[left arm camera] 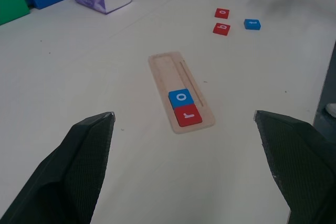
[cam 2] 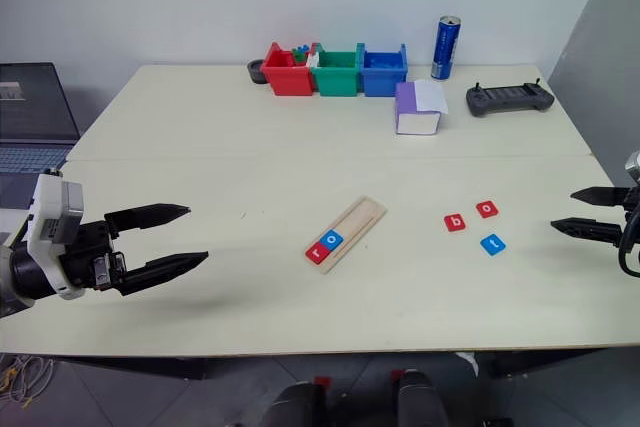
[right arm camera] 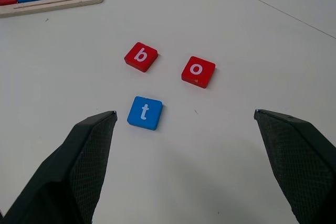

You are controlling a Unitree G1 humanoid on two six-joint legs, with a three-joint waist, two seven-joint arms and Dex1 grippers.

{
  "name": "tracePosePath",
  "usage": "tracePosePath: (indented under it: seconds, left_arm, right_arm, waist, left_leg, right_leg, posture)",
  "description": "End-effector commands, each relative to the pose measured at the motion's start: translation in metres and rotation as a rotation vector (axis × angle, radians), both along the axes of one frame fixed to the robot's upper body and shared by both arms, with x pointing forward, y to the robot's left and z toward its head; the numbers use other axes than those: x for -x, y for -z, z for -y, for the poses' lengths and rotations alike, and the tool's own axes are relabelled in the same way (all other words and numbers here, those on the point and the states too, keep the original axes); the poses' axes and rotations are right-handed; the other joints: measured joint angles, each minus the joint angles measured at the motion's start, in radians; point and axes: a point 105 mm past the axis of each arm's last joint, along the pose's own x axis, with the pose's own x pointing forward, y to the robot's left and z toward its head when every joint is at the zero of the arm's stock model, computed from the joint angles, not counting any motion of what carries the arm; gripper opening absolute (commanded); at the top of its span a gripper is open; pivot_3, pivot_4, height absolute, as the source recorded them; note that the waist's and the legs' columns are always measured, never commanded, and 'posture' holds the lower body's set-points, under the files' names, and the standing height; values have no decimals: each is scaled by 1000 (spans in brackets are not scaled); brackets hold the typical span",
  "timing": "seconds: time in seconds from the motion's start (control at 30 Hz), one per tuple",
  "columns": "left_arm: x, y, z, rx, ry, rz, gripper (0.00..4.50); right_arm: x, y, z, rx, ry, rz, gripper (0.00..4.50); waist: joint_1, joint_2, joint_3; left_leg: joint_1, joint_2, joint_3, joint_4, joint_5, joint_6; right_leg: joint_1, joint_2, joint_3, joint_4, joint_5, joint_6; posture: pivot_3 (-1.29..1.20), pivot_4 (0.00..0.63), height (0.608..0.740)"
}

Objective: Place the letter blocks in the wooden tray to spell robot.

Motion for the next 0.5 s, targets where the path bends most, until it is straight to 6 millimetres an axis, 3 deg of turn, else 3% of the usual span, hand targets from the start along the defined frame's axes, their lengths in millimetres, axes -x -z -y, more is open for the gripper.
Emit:
tracePosePath:
  seconds: [0.03, 0.37, 0.5]
  left_arm:
    - [-1, -5, 1, -45, -4, 43, 4500]
    - [-6, -2, 7, -39, 0, 27, 4500]
    - [-14, -1, 18, -25, 4, 41, 4500]
  right_arm:
    - [1, -16, -3, -6, -20, 58, 4461]
    - [0, -15, -6, -9, -30, 56, 4461]
    - [-1, -13, -8, -11, -36, 53, 4461]
  waist:
    - [0, 0, 0]
    - [0, 0, 0]
    - [1, 0, 0]
  left_leg:
    - [0, 0, 0, 0, 0, 0]
    - [0, 0, 0, 0, 0, 0]
    - [0, 0, 0, 0, 0, 0]
  right_leg:
    - [0, 0, 0, 0, 0, 0]
    - [0, 0, 0, 0, 2, 3]
    - [0, 0, 1, 0, 2, 4]
  posture:
    - [0, 150, 740]
    - [0, 150, 740]
    - [0, 150, 740]
